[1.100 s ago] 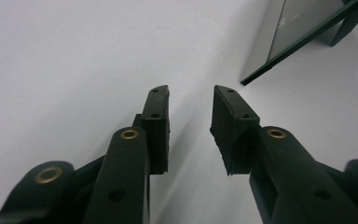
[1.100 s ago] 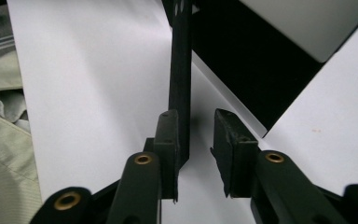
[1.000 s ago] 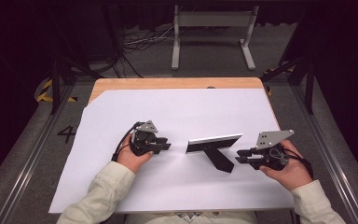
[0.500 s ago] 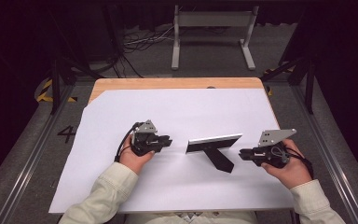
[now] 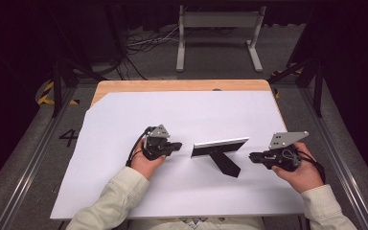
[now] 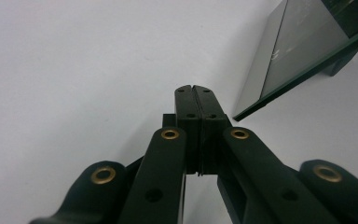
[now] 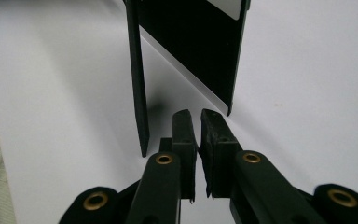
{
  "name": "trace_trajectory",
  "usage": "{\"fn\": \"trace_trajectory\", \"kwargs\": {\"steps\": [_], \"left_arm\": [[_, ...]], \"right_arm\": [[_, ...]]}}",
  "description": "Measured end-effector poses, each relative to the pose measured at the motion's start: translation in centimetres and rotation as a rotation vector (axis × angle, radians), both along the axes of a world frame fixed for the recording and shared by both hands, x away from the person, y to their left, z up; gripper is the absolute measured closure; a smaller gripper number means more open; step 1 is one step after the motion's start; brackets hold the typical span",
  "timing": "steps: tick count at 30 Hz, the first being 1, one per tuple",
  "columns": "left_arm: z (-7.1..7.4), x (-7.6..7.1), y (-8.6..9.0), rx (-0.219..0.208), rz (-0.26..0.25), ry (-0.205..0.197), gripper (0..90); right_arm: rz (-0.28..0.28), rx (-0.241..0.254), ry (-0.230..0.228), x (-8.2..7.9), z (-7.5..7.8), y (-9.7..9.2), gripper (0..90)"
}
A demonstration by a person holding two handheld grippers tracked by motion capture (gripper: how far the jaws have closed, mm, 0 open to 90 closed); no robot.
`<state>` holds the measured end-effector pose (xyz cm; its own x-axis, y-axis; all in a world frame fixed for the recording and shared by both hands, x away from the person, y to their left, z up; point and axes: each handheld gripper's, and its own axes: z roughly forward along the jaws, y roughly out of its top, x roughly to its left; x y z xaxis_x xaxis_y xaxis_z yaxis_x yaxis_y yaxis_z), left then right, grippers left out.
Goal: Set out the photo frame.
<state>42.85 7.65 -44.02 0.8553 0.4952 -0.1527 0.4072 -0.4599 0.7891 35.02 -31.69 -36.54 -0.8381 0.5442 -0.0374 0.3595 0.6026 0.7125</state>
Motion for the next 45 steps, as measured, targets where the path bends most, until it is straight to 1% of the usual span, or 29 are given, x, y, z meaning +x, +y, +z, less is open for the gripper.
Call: {"fn": "trace_trajectory", "kwargs": {"steps": [1,3,5,8,12,13,14,15,19,20,22,24,25,26,27,32,36,40,42,43,45], "left_arm": [[-0.1,0.1,-0.4,0.009,-0.014,-0.005,90.0],[-0.2,0.1,-0.7,0.011,-0.014,-0.001,90.0],[-0.4,0.3,-1.2,0.027,-0.023,-0.004,90.0],[-0.6,0.4,-1.7,0.031,-0.031,-0.007,90.0],[-1.0,0.3,-2.4,0.065,-0.057,-0.007,90.0],[-1.0,0.3,-2.4,0.062,-0.058,0.001,90.0],[-1.1,0.4,-2.6,0.063,-0.064,-0.004,90.0],[-1.1,0.3,-2.6,0.061,-0.064,0.0,90.0],[-1.2,0.3,-3.1,0.074,-0.086,0.014,90.0],[-1.2,0.2,-3.2,0.086,-0.098,0.002,90.0],[-1.2,0.1,-3.5,0.092,-0.102,-0.003,90.0],[-1.2,-0.2,-3.9,0.104,-0.123,-0.008,90.0],[-1.2,-0.2,-3.9,0.104,-0.123,-0.008,90.0],[-1.1,-0.4,-4.0,0.119,-0.123,-0.022,90.0],[-1.1,-0.4,-4.0,0.121,-0.126,-0.028,90.0],[-1.0,-0.5,-4.0,0.131,-0.133,-0.015,90.0],[-0.9,-0.9,-4.2,0.14,-0.162,0.002,90.0],[-0.8,-1.5,-4.5,0.15,-0.208,0.022,90.0],[-0.7,-1.8,-4.7,0.15,-0.228,0.028,90.0],[-0.7,-1.9,-4.9,0.158,-0.248,0.027,90.0],[-0.6,-2.2,-5.2,0.159,-0.269,0.028,90.0]], "right_arm": [[-0.004,0.0,-0.002,0.0,0.0,-0.2,84.2],[-0.006,0.001,0.0,0.0,0.0,-0.2,84.2],[-0.014,0.005,0.001,0.0,-0.1,-0.5,84.2],[-0.018,0.007,0.002,-0.1,-0.1,-0.7,84.2],[-0.033,0.015,0.003,-0.2,-0.2,-1.1,84.0],[-0.036,0.017,0.0,-0.2,-0.2,-1.2,83.9],[-0.04,0.02,-0.001,-0.3,-0.2,-1.2,83.7],[-0.046,0.024,-0.001,-0.3,-0.2,-1.4,83.4],[-0.08,0.039,-0.013,-0.3,-0.1,-1.8,81.8],[-0.084,0.04,-0.015,-0.3,-0.1,-1.8,81.9],[-0.085,0.041,-0.015,-0.3,-0.1,-1.9,82.0],[-0.084,0.04,-0.013,-0.4,-0.1,-1.9,82.1],[-0.084,0.04,-0.013,-0.4,-0.1,-1.9,82.1],[-0.083,0.041,-0.013,-0.4,-0.1,-1.9,82.2],[-0.083,0.041,-0.013,-0.4,-0.1,-1.9,82.2],[-0.087,0.052,-0.025,-0.7,0.6,-2.2,82.3],[-0.092,0.064,-0.037,-0.9,1.0,-2.5,82.3],[-0.105,0.07,-0.048,-1.1,1.5,-2.9,82.2],[-0.117,0.075,-0.056,-1.2,1.8,-3.3,82.3],[-0.122,0.076,-0.057,-1.2,1.9,-3.4,82.3],[-0.135,0.08,-0.06,-1.3,2.1,-3.7,82.3]]}}
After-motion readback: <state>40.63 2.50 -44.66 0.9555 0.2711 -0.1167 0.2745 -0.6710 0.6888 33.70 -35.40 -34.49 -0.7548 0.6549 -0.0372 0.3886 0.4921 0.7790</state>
